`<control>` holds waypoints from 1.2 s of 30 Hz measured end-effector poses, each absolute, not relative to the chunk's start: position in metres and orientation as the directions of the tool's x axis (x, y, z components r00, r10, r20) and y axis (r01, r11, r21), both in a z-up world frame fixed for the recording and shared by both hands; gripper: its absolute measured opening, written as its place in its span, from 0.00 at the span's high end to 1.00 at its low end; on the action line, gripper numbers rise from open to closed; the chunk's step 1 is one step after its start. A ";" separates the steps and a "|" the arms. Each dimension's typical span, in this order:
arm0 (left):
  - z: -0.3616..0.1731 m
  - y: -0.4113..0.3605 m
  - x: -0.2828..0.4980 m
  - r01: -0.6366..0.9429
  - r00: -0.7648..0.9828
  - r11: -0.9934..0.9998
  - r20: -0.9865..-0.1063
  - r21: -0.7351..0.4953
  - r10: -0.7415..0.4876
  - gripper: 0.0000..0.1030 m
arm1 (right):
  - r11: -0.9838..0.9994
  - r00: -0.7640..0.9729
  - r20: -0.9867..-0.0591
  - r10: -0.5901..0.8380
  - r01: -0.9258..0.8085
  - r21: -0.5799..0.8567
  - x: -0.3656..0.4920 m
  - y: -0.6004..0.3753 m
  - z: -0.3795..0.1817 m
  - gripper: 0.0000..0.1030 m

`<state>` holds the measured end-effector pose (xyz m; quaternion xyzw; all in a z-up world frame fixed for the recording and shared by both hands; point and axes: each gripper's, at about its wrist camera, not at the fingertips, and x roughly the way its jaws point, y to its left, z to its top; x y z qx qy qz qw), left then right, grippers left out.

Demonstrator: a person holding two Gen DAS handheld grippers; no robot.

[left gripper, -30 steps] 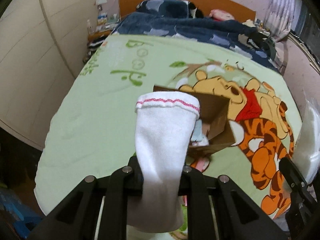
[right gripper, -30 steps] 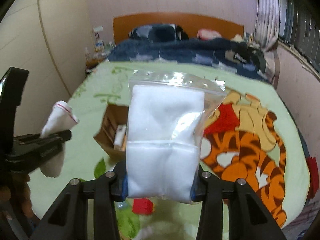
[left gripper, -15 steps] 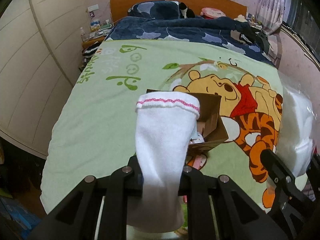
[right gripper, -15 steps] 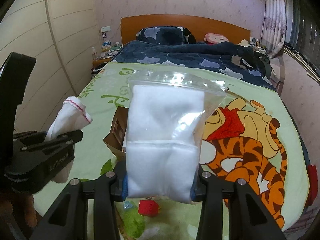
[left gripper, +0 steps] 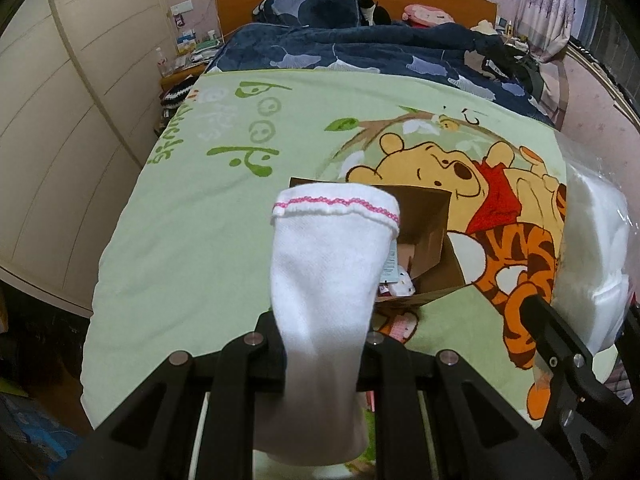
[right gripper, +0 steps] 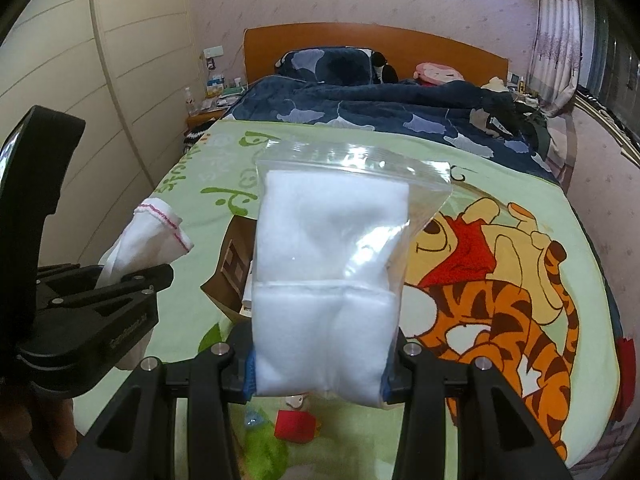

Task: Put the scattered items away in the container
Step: 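Carry the white sock and cotton-pad bag with both tools over the cardboard box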

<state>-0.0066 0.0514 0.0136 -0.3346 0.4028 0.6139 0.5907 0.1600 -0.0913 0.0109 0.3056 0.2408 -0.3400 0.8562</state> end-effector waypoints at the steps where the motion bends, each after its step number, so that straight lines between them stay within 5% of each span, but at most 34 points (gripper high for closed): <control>1: 0.012 0.053 -0.007 -0.995 -0.080 0.023 -0.889 0.100 0.451 0.83 | 0.582 0.653 -0.623 -0.431 0.729 0.361 0.162 -0.093 0.009 0.58; 36: -0.040 0.107 -0.024 -0.991 -0.128 -0.084 -0.938 0.107 0.323 0.83 | 0.580 0.637 -0.691 -0.341 0.721 0.379 0.211 -0.133 -0.021 0.58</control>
